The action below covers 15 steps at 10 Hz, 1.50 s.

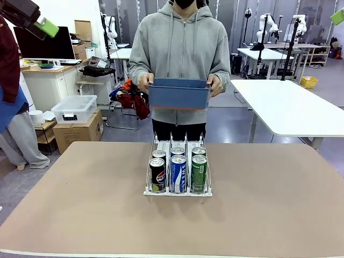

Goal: Fill the beverage cans into the dispenser.
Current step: Pick up the Pepsi coke handed by the human.

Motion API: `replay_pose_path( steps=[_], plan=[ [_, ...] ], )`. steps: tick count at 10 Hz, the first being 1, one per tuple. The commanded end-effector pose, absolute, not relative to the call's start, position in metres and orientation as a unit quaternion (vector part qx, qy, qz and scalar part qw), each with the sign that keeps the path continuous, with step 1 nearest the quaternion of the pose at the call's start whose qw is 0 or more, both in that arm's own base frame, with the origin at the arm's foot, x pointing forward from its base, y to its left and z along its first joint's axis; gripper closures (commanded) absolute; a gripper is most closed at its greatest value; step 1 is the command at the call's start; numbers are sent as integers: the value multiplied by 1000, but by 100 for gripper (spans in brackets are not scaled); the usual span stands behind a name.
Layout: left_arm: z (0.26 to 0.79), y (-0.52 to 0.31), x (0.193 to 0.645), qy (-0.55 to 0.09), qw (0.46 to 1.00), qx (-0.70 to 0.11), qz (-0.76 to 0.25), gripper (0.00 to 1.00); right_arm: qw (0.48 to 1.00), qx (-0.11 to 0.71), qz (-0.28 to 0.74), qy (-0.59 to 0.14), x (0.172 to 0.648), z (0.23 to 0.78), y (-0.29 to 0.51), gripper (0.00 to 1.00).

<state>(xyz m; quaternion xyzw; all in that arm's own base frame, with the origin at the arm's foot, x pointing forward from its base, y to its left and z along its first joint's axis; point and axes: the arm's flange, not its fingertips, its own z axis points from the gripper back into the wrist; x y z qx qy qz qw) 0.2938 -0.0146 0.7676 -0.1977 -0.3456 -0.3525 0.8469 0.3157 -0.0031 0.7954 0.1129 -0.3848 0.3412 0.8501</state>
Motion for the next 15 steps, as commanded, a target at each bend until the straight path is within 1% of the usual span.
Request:
replay_pose_path(
  steps=[1, 15],
  plan=[
    [767, -13, 293, -342, 846, -204, -355, 0, 850, 116, 342, -383, 315, 795, -3, 0],
    [767, -13, 293, -342, 846, -204, -355, 0, 850, 116, 342, -383, 315, 795, -3, 0]
  ],
)
